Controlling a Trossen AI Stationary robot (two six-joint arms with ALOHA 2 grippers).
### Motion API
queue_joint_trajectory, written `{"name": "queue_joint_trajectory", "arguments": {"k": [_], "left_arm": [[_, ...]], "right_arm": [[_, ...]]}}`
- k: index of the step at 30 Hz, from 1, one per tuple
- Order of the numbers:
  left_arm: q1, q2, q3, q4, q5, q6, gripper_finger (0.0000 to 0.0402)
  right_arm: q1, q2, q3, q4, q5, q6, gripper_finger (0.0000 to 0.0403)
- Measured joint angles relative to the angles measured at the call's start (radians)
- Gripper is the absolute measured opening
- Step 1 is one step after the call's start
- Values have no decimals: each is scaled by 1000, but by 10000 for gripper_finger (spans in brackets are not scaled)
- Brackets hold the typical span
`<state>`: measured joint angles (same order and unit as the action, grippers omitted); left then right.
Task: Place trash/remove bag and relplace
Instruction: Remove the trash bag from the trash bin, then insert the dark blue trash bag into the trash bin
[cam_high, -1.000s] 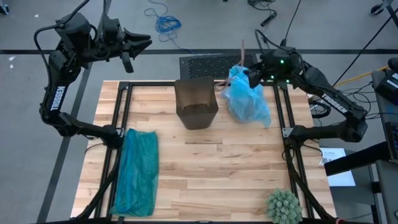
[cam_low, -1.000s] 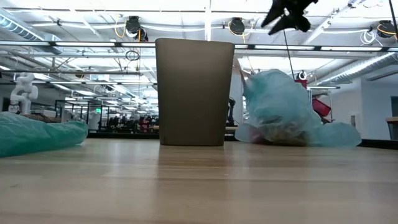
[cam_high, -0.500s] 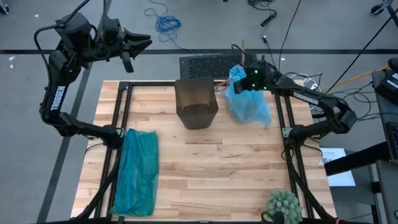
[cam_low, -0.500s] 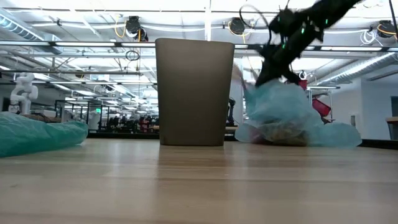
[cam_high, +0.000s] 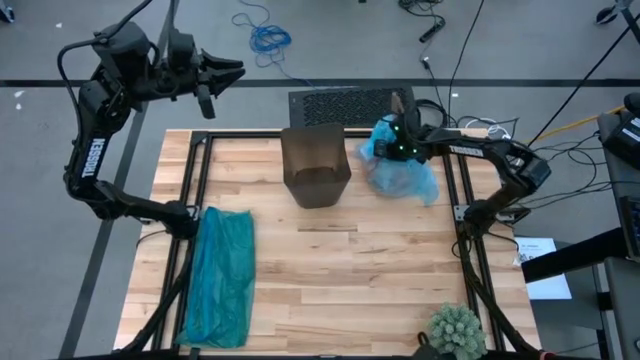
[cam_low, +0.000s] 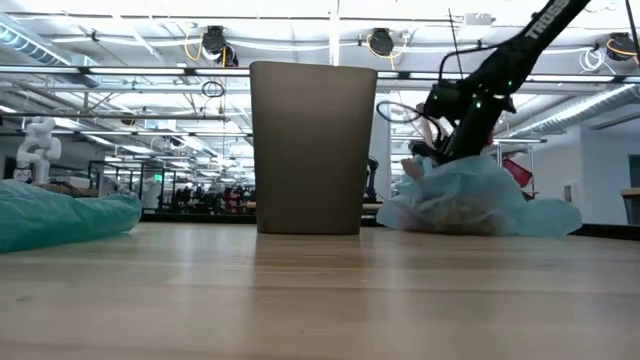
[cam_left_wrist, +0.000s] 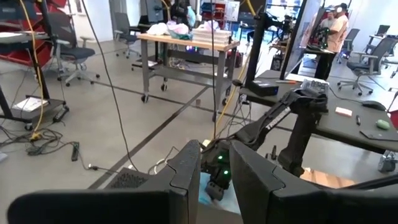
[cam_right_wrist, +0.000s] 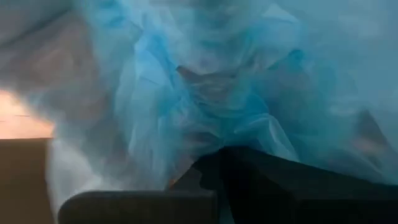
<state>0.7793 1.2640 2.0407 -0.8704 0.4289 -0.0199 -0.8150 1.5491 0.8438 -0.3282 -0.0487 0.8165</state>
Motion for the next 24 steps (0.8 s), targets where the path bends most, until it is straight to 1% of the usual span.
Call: {"name": "queue_joint_trajectory", "arguments": {"k": [2, 4, 10, 13, 16, 20, 22, 24], "left_arm": [[0, 0, 0, -4, 0, 0, 83], [0, 0, 0, -4, 0, 0, 83], [0, 0, 0, -4, 0, -6, 83], [0, 0, 0, -13, -14, -59, 83], [0, 1, 0, -67, -16, -76, 83], [0, 18, 0, -153, -20, -72, 83], [0, 25, -1, -175, -21, -74, 83], [0, 26, -1, -178, -20, -80, 83]], "right_arm": [[-1, 7, -3, -6, -1, 0, 0], [-1, -14, -2, 12, -3, 1, 0], [5, -168, 37, 8, -3, -39, 0], [5, -257, 65, -21, -2, -69, 0], [5, -333, 111, -71, -1, -99, 3], [5, -404, 185, -152, -3, -158, 20], [7, -433, 232, -166, -25, -211, 32], [21, -452, 287, -160, -91, -302, 45]]}}
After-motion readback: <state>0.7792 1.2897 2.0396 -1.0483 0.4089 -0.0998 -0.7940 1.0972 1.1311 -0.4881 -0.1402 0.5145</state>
